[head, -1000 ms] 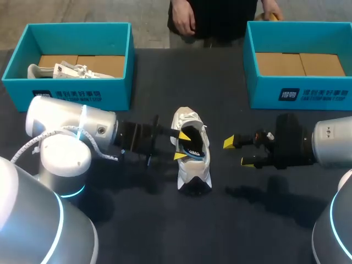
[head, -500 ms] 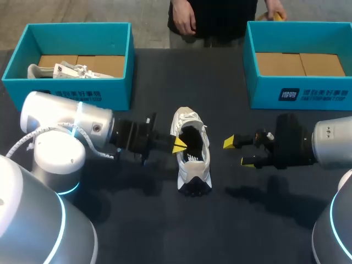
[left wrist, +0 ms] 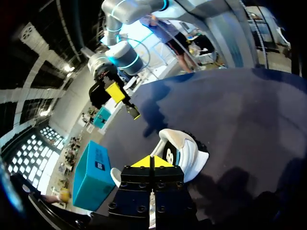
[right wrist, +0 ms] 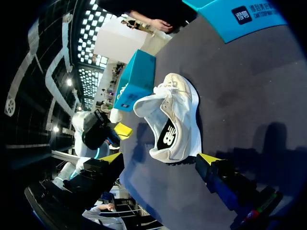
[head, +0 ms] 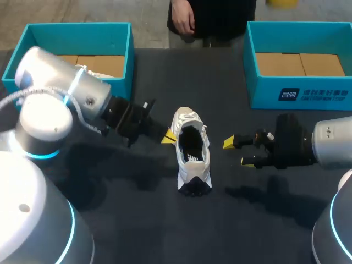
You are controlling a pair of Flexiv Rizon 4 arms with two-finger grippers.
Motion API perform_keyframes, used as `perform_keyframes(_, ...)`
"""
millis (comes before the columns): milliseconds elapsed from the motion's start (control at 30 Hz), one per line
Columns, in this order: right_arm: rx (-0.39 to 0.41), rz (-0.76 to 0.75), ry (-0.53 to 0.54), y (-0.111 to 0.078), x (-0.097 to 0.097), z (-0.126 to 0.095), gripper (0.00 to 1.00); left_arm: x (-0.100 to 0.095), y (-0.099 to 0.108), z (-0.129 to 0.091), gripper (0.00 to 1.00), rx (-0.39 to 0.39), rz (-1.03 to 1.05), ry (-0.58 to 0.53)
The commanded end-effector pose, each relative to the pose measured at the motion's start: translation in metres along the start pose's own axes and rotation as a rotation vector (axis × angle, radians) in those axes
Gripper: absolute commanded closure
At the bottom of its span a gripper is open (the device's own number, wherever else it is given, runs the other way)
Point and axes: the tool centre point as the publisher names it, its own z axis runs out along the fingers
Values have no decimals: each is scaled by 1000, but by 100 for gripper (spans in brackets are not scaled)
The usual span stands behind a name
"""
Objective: Take the shoe out of the shoebox, open the shoe tongue, remove and reinsert the insole, then place the shoe into the shoebox
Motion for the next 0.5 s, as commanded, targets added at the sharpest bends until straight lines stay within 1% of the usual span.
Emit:
perform_keyframes(33,-1,1,-4,-1,1,0,0,-8,0,-15,100,7,27,156)
perform_keyframes(100,-1,1,-4,-1,1,0,0,-9,-1,-16,100,9,33,163)
perform_keyframes(133,-1,1,-4,-1,1,0,0,-10,-2,-17,100,16,48,199)
perform_keyframes(200,-1,1,-4,-1,1,0,0,-11,-2,-18,100,20,53,204)
perform_keyframes(233,-1,1,-4,-1,1,0,0,-12,-4,-17,100,36,74,248)
perform_keyframes(300,-1,1,-4,-1,1,0,0,-12,-5,-17,100,41,79,253)
perform_keyframes(333,-1,1,-4,-1,1,0,0,-13,-7,-16,100,50,102,287)
perform_keyframes(400,-1,1,-4,-1,1,0,0,-14,-7,-15,100,50,104,287)
perform_keyframes(433,-1,1,-4,-1,1,0,0,-18,-9,-16,100,48,104,275)
perform_keyframes(500,-1,1,-4,-1,1,0,0,-18,-9,-16,100,48,104,275)
